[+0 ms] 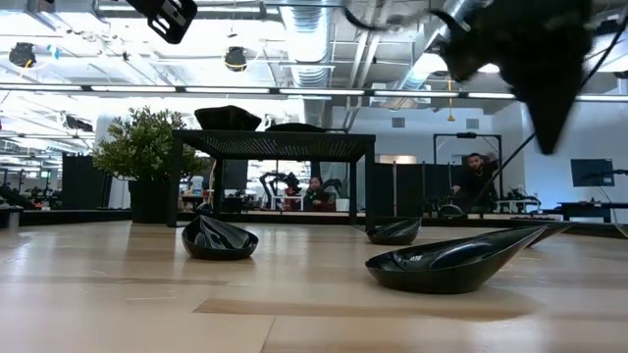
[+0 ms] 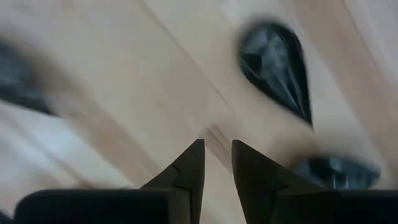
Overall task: Pick & Place Mini shaped plates
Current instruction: Stack the leaf shaped plate on top of the leaf shaped plate on the shelf
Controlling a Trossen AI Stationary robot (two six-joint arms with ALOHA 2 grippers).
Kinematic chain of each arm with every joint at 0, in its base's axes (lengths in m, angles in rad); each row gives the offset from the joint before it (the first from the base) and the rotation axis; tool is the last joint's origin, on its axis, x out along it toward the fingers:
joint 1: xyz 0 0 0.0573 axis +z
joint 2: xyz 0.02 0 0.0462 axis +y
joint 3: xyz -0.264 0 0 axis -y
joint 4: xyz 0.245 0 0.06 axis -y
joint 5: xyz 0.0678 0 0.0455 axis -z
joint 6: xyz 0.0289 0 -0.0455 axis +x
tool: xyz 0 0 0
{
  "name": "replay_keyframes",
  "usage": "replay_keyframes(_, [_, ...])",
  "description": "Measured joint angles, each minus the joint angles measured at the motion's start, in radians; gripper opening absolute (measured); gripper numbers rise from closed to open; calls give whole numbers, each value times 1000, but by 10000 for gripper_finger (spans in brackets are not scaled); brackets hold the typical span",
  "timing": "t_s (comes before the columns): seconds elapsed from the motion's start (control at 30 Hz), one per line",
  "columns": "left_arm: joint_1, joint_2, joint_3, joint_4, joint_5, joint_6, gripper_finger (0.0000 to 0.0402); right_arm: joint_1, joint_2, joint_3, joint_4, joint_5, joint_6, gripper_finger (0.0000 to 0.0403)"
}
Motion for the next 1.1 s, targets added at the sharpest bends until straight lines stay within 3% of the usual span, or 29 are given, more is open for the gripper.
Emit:
replay_keyframes(0.2, [0, 0, 0, 1, 0, 0, 100, 38, -39, -148, -10, -73, 291, 75])
replay_keyframes(0.37, [0, 0, 0, 2, 0, 0, 100, 61, -32, -200, -11, -79, 401, 75])
replay_keyframes(0.97, [0, 0, 0, 24, 0, 0, 100, 57, -25, -357, 82, -67, 498, 75])
replay_keyframes(1.1, [0, 0, 0, 28, 0, 0, 100, 57, -25, -357, 81, -25, 500, 74])
